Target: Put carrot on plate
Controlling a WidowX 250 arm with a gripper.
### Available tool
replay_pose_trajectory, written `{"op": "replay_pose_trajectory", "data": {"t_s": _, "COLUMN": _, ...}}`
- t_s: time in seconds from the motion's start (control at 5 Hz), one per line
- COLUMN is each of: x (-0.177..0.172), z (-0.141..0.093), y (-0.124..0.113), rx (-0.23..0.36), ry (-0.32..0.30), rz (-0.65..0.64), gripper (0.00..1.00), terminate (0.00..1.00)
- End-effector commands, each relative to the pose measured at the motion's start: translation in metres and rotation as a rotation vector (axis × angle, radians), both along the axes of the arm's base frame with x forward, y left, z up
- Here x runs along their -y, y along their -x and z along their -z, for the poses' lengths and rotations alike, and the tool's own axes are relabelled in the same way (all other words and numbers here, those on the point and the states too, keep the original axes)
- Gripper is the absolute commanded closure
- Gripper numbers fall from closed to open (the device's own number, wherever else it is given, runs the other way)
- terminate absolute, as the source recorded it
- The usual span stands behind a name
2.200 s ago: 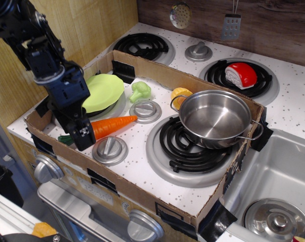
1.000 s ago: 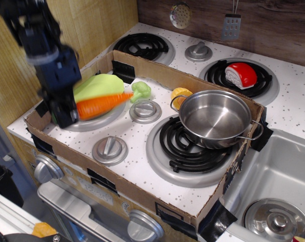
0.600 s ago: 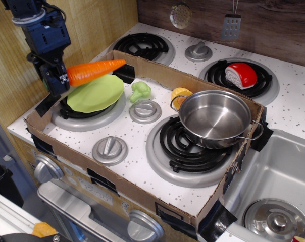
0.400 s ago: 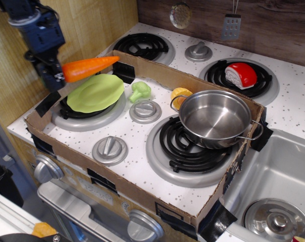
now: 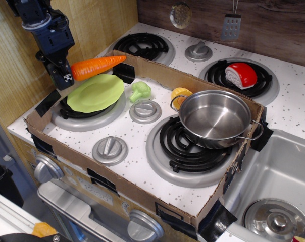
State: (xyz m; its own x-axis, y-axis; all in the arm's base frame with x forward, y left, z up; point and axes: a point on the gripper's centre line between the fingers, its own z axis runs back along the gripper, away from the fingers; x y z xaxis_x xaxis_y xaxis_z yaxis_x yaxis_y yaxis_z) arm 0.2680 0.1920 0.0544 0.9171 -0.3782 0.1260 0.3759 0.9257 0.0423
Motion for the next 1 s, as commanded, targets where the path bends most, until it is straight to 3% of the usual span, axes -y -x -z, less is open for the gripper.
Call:
{"op": "replay_pose_trajectory", "data": {"t_s": 0.0, "x": 0.023, "z": -0.004, "y": 0.003, "rx": -0.012, "ry": -0.030, "rz": -0.058, "gripper": 1.00, "terminate": 0.00}}
{"op": "replay_pose_trajectory", "data": {"t_s": 0.2, "x": 0.025, "z": 0.002, "y": 0.002, "rx": -0.013, "ry": -0.016, "rz": -0.028, "gripper": 0.00, "terminate": 0.00}}
{"op": "replay_pose_trajectory", "data": {"t_s": 0.4, "x": 0.024, "z": 0.000, "y": -0.001, "rx": -0.017, "ry": -0.037, "rz": -0.020, "gripper": 0.00, "terminate": 0.00}}
{"op": "replay_pose_trajectory", "data": {"t_s": 0.6, "x": 0.022, "z": -0.015, "y": -0.004, "rx": -0.019, "ry": -0.100, "rz": -0.011, "gripper": 0.00, "terminate": 0.00}}
{"op": "replay_pose_trajectory", "data": {"t_s": 0.8, "x": 0.022, "z": -0.042, "y": -0.005, "rx": -0.030, "ry": -0.172, "rz": -0.024, "gripper": 0.00, "terminate": 0.00}}
